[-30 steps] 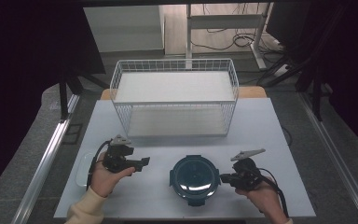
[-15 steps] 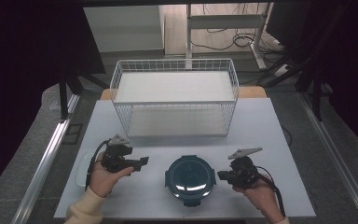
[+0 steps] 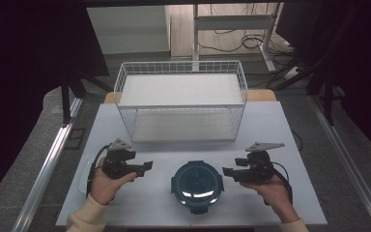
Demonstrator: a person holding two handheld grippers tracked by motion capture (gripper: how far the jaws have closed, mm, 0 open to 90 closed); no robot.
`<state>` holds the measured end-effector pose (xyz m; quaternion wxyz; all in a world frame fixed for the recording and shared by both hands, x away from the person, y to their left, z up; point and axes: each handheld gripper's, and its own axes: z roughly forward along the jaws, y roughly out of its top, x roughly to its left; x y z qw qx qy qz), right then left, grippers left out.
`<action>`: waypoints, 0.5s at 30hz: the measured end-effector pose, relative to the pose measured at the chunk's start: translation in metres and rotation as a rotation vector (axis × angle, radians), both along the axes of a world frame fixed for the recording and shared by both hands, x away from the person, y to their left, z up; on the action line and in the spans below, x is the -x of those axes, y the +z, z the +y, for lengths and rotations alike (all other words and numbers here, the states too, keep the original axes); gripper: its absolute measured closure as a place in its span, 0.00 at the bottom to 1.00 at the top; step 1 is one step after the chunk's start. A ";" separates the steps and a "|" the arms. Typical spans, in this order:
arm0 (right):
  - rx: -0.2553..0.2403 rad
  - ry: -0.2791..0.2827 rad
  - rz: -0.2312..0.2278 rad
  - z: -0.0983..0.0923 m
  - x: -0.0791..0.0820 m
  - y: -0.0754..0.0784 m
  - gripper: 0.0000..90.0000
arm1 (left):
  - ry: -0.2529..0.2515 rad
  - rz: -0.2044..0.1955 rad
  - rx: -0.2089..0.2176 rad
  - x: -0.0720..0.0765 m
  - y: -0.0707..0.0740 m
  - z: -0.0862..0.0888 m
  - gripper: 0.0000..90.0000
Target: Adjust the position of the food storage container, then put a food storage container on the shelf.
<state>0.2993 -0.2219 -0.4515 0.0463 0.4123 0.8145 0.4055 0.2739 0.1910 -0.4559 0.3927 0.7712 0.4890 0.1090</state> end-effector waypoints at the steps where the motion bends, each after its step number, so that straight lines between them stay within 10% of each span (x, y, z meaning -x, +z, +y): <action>1: -0.007 0.009 0.005 -0.001 0.001 -0.002 0.29 | 0.000 -0.001 0.001 0.000 0.000 0.000 0.23; 15: -0.070 0.028 0.047 0.002 0.003 -0.005 0.18 | -0.033 0.025 0.077 0.008 0.004 -0.010 0.19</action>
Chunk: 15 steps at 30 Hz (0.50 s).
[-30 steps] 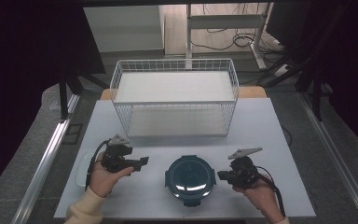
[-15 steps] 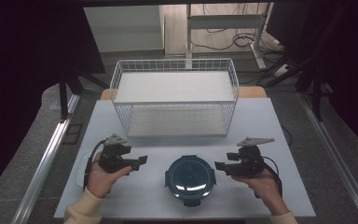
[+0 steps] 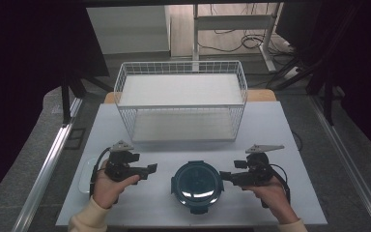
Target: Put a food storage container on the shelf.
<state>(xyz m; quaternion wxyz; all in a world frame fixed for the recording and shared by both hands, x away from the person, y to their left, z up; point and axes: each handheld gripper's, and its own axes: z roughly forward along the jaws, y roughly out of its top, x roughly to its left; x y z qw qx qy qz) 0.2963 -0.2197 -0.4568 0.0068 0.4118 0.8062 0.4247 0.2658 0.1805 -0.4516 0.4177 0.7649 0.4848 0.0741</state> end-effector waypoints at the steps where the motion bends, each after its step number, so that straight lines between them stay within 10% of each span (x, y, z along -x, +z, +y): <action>1: 0.011 0.000 0.004 0.001 0.000 -0.001 0.18 | -0.003 0.003 0.009 0.000 0.000 -0.001 0.20; 15: -0.023 0.017 0.078 0.015 0.007 -0.011 0.14 | -0.089 0.093 0.057 0.007 -0.015 -0.037 0.23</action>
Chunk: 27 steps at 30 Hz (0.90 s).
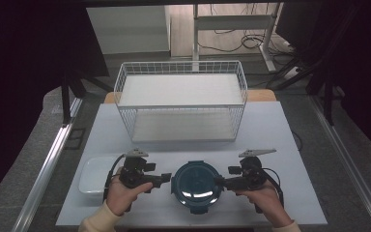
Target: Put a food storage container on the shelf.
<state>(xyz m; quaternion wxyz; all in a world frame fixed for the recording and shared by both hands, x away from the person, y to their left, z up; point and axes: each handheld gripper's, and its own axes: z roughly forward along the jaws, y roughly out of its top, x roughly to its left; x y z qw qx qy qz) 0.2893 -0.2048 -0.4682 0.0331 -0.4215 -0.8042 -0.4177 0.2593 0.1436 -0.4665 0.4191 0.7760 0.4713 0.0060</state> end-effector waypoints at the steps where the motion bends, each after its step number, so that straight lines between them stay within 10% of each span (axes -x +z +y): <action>1: 0.003 0.002 0.005 0.002 0.000 -0.001 0.14 | 0.000 0.011 0.002 0.000 -0.003 -0.002 0.23; 27: -0.087 -0.015 0.174 0.018 0.003 -0.027 0.12 | -0.051 0.247 0.202 0.001 -0.041 -0.021 0.21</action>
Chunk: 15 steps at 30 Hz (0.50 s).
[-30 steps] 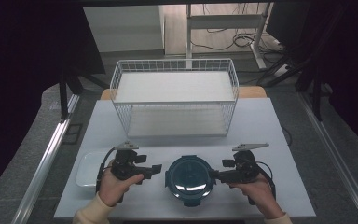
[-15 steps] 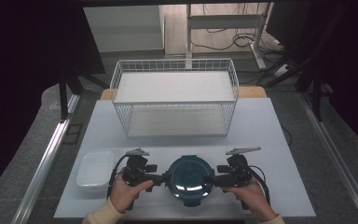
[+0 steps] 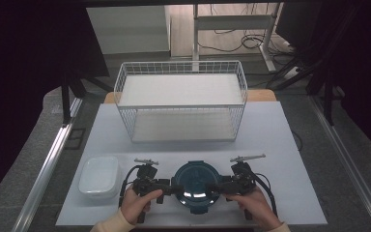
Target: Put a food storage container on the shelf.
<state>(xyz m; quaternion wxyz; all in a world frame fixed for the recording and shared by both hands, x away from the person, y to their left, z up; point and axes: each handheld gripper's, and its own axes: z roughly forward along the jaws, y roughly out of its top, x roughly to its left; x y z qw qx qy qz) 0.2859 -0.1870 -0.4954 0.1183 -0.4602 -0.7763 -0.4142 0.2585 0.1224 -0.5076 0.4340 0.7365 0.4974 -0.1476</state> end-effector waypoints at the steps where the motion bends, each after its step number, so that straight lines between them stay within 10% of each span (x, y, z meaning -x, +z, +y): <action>1: -0.009 0.000 0.011 0.001 0.000 -0.001 0.13 | -0.001 0.004 0.004 0.000 -0.001 -0.001 0.22; 15: -0.069 -0.064 0.147 -0.008 -0.001 -0.011 0.28 | 0.020 0.093 0.079 -0.002 -0.009 0.001 0.36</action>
